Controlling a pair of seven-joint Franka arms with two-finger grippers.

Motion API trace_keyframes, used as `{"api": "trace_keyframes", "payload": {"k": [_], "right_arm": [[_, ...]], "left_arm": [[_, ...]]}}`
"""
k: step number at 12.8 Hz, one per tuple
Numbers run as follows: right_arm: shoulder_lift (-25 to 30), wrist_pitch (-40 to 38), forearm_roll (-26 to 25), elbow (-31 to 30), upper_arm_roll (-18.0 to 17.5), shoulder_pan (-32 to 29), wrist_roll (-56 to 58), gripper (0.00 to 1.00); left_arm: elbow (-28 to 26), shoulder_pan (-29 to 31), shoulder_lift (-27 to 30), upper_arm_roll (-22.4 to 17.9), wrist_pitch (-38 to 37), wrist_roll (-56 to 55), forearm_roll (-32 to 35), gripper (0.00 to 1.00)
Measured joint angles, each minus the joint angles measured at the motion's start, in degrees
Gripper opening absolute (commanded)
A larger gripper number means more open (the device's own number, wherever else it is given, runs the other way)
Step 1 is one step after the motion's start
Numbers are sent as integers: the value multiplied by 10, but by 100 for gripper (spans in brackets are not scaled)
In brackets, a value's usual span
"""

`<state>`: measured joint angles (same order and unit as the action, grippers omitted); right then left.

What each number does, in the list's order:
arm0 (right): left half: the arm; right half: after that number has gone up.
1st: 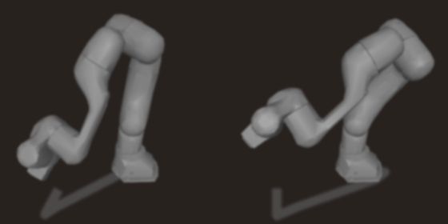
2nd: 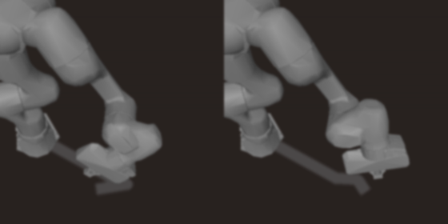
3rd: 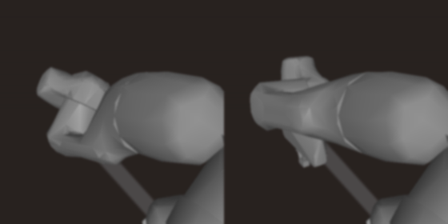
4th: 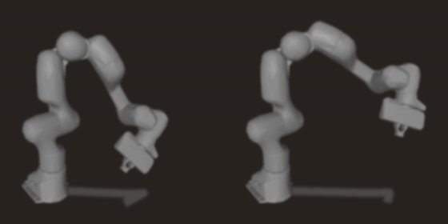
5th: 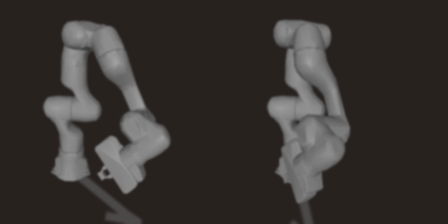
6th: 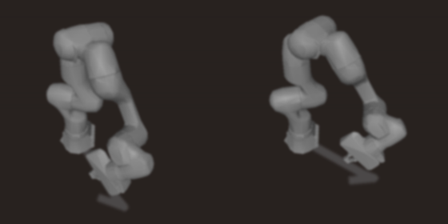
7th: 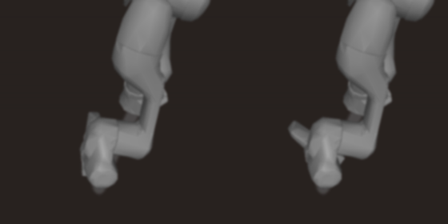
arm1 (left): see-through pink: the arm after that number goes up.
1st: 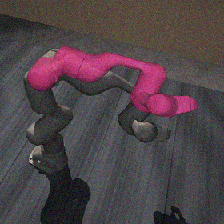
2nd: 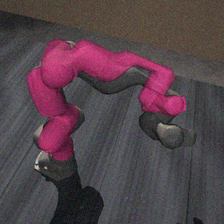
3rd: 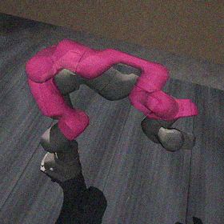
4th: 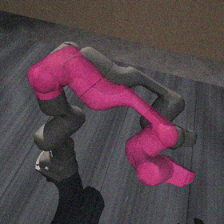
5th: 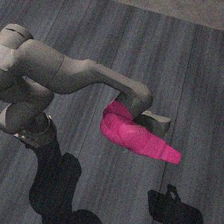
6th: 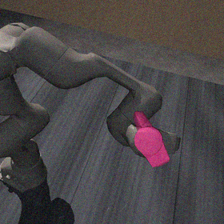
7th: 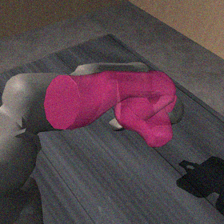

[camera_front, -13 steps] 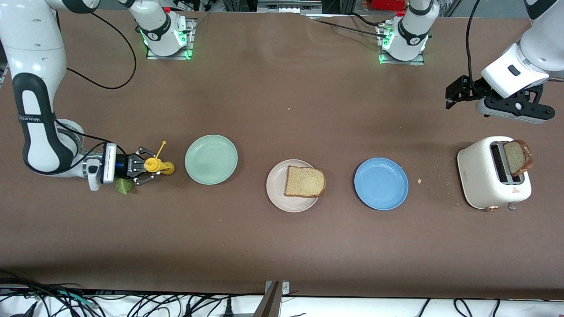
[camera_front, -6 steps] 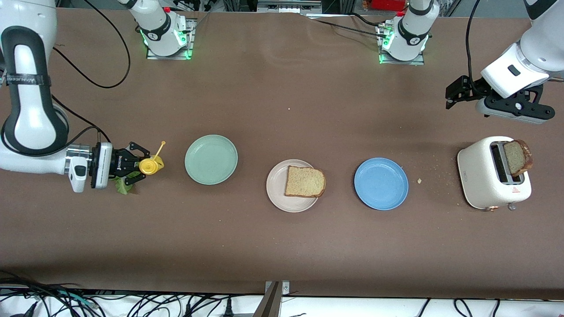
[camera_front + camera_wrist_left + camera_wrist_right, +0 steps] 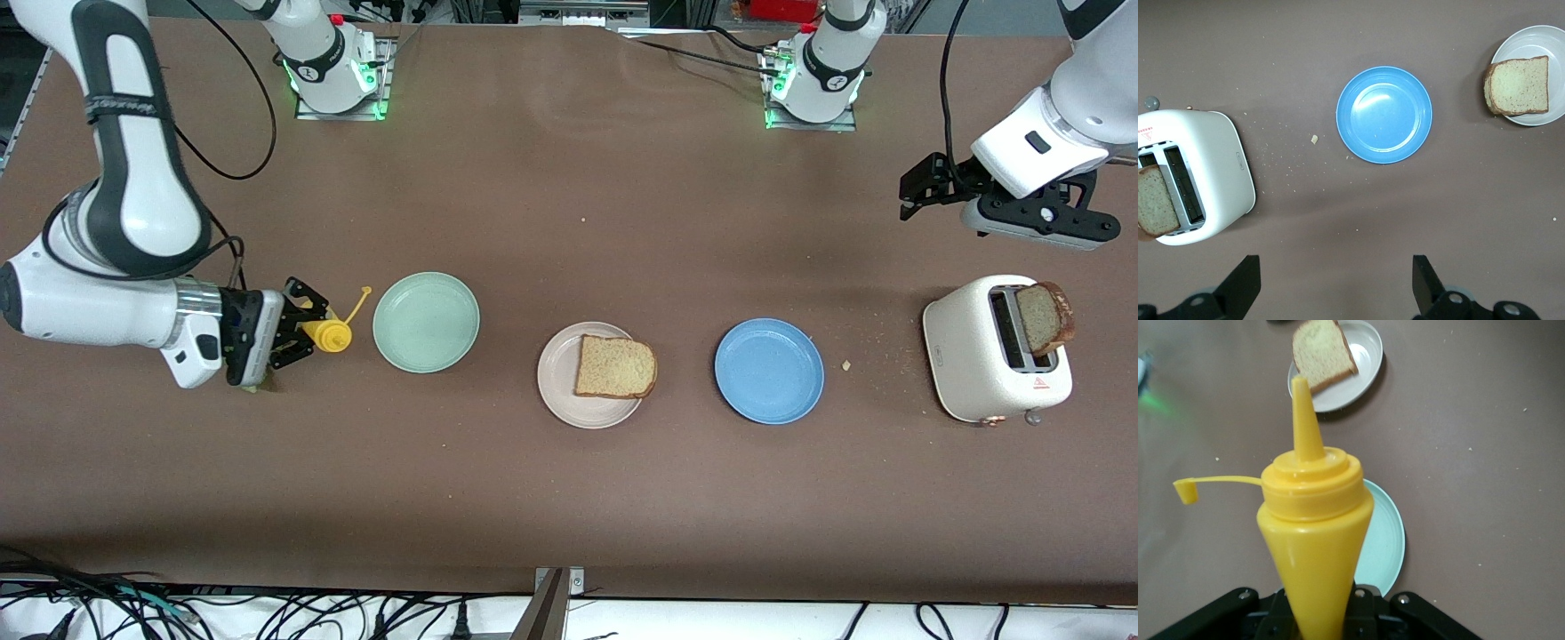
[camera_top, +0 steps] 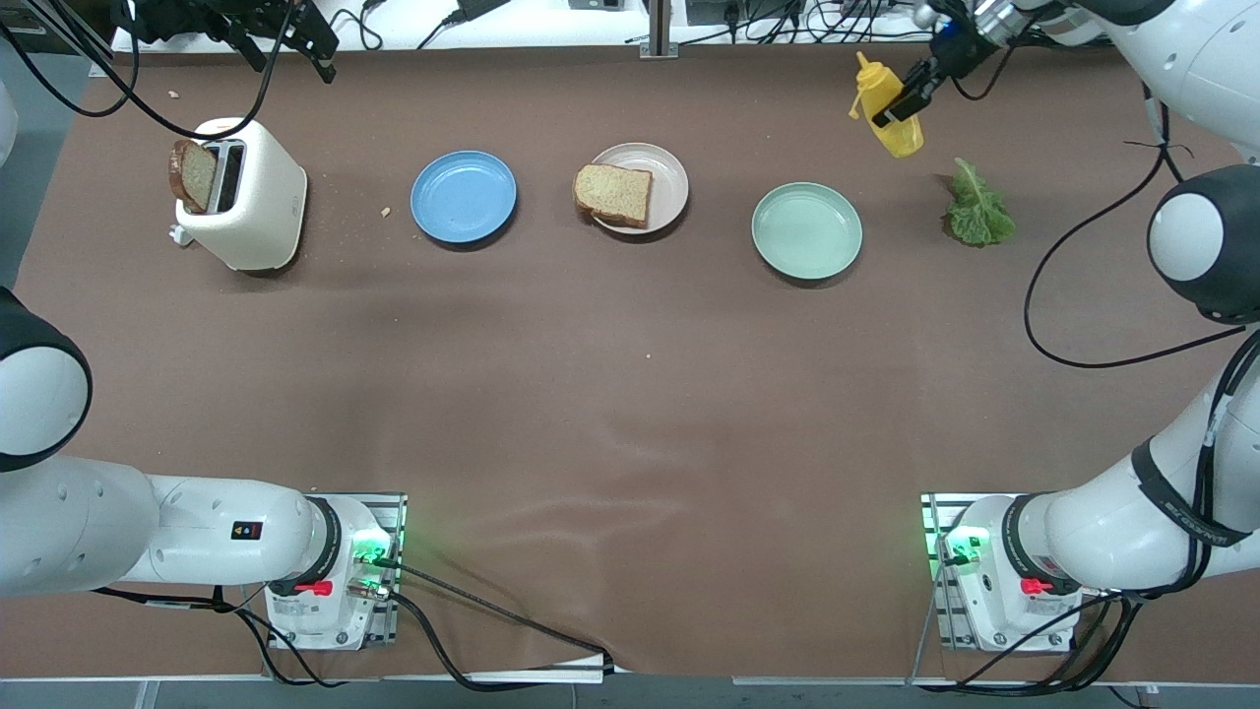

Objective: Make sandwich in beige plate with both arms
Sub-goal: 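Carry the mustard bottle over the bread on the beige plate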

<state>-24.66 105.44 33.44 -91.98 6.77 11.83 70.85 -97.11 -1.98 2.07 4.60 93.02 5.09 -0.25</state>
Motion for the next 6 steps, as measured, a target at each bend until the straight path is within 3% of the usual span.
{"api": "trace_keyframes", "payload": {"k": [6], "right_arm": [[1,39,-192,32,-31,99,-157,2]], "left_arm": [[0,1,0,0,0,-1,0,100]]}}
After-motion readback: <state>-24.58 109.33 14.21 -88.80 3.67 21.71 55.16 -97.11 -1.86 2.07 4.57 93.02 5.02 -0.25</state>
